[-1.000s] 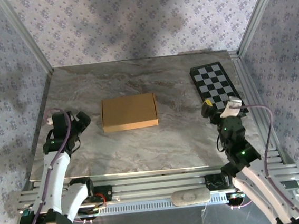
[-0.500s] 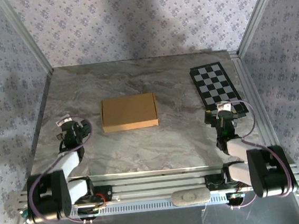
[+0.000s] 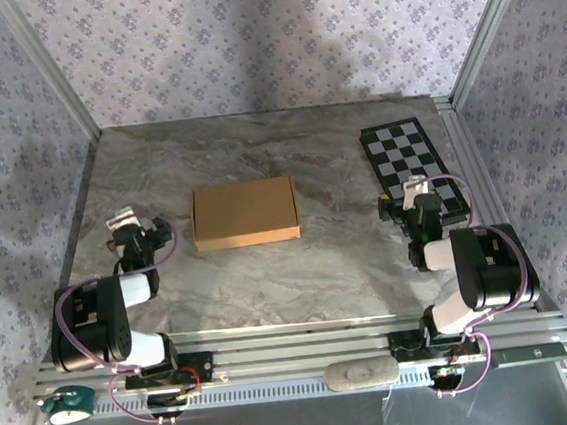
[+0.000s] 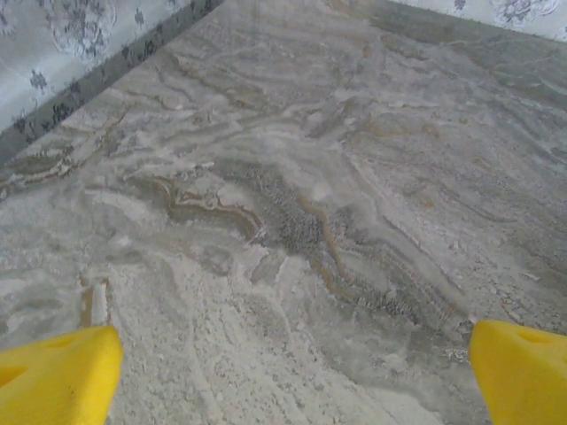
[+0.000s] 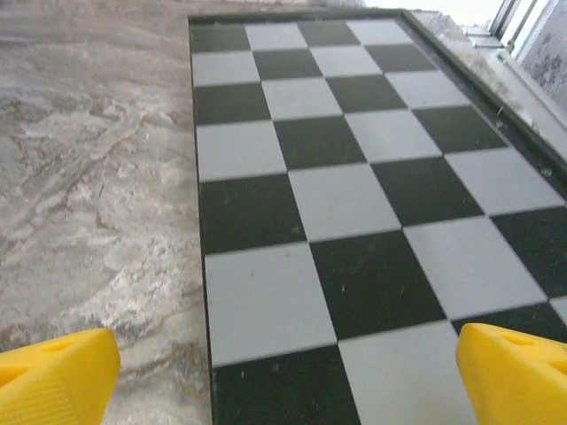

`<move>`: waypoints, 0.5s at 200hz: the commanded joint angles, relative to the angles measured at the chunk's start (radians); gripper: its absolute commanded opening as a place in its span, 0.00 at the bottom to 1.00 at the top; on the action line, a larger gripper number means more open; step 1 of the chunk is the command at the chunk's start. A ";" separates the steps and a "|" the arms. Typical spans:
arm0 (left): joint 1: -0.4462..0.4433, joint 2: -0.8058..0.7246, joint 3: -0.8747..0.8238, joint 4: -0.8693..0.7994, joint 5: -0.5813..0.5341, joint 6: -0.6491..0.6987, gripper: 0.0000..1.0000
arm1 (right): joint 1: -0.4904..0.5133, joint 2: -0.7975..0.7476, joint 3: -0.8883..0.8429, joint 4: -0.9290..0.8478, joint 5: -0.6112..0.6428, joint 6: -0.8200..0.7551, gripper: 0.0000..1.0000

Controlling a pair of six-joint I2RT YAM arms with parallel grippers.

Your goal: Fold the paper box

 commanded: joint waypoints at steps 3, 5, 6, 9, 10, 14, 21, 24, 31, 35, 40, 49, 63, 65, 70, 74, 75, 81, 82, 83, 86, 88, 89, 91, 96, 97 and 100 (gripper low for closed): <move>-0.038 0.014 -0.023 0.161 0.010 0.060 1.00 | 0.006 0.004 0.021 0.011 0.014 -0.019 0.99; -0.044 0.024 -0.033 0.189 0.008 0.064 1.00 | 0.005 0.004 0.022 0.007 0.015 -0.018 0.99; -0.047 0.030 -0.037 0.205 0.009 0.066 1.00 | 0.005 0.004 0.023 0.005 0.017 -0.019 0.99; -0.052 0.055 -0.050 0.253 0.009 0.074 1.00 | 0.008 0.003 0.025 0.000 0.018 -0.019 0.99; -0.054 0.065 -0.054 0.269 0.009 0.077 1.00 | 0.008 0.003 0.027 -0.001 0.020 -0.019 0.99; -0.058 0.113 -0.061 0.340 0.002 0.080 1.00 | 0.008 0.003 0.031 -0.008 0.023 -0.018 0.99; -0.059 0.185 -0.071 0.470 0.014 0.096 1.00 | 0.009 0.005 0.037 -0.017 0.032 -0.016 0.99; -0.059 0.184 -0.070 0.461 0.017 0.096 1.00 | 0.009 0.005 0.040 -0.022 0.035 -0.015 0.99; -0.058 0.119 -0.051 0.310 0.014 0.084 1.00 | 0.012 0.006 0.048 -0.032 0.045 -0.015 0.99; -0.060 0.086 -0.032 0.226 0.012 0.081 1.00 | 0.014 0.006 0.048 -0.035 0.050 -0.016 0.99; -0.063 0.099 -0.026 0.247 0.013 0.088 1.00 | 0.015 0.008 0.051 -0.037 0.054 -0.016 0.99; -0.065 0.159 -0.028 0.349 0.025 0.102 1.00 | 0.016 0.007 0.051 -0.036 0.054 -0.016 0.99; -0.064 0.102 0.002 0.193 0.028 0.094 1.00 | 0.016 0.008 0.051 -0.036 0.055 -0.016 0.99; -0.064 0.107 0.004 0.200 0.028 0.095 1.00 | 0.017 0.008 0.050 -0.036 0.055 -0.016 0.99; -0.066 0.132 0.003 0.243 0.028 0.104 1.00 | 0.015 0.008 0.051 -0.039 0.054 -0.016 0.99; -0.068 0.144 0.005 0.259 0.027 0.107 1.00 | 0.015 0.007 0.053 -0.042 0.054 -0.016 0.99; -0.069 0.145 0.007 0.258 0.026 0.108 1.00 | 0.015 0.007 0.053 -0.043 0.052 -0.016 0.99; -0.072 0.132 0.026 0.199 0.027 0.110 1.00 | 0.010 0.010 0.062 -0.055 0.042 -0.012 0.99; -0.073 0.129 0.030 0.184 0.027 0.111 1.00 | 0.008 0.011 0.065 -0.059 0.040 -0.011 0.99; -0.074 0.126 0.035 0.176 0.027 0.111 1.00 | 0.006 0.011 0.067 -0.063 0.036 -0.010 0.99; -0.077 0.119 0.047 0.134 0.029 0.113 1.00 | -0.002 0.012 0.075 -0.078 0.024 -0.005 0.99; -0.077 0.119 0.054 0.121 0.029 0.115 1.00 | -0.007 0.012 0.080 -0.088 0.014 -0.002 0.99; -0.077 0.120 0.057 0.118 0.029 0.115 1.00 | -0.010 0.013 0.083 -0.093 0.008 0.002 0.99; -0.080 0.128 0.066 0.116 0.029 0.117 1.00 | -0.018 0.013 0.087 -0.103 -0.003 0.004 0.99; -0.090 0.141 0.077 0.121 0.027 0.136 1.00 | -0.035 0.014 0.094 -0.117 -0.038 0.015 0.99; -0.093 0.142 0.077 0.120 0.024 0.139 1.00 | -0.038 0.015 0.094 -0.118 -0.044 0.016 0.99; -0.099 0.141 0.080 0.110 0.018 0.144 1.00 | -0.042 0.014 0.095 -0.119 -0.050 0.019 0.99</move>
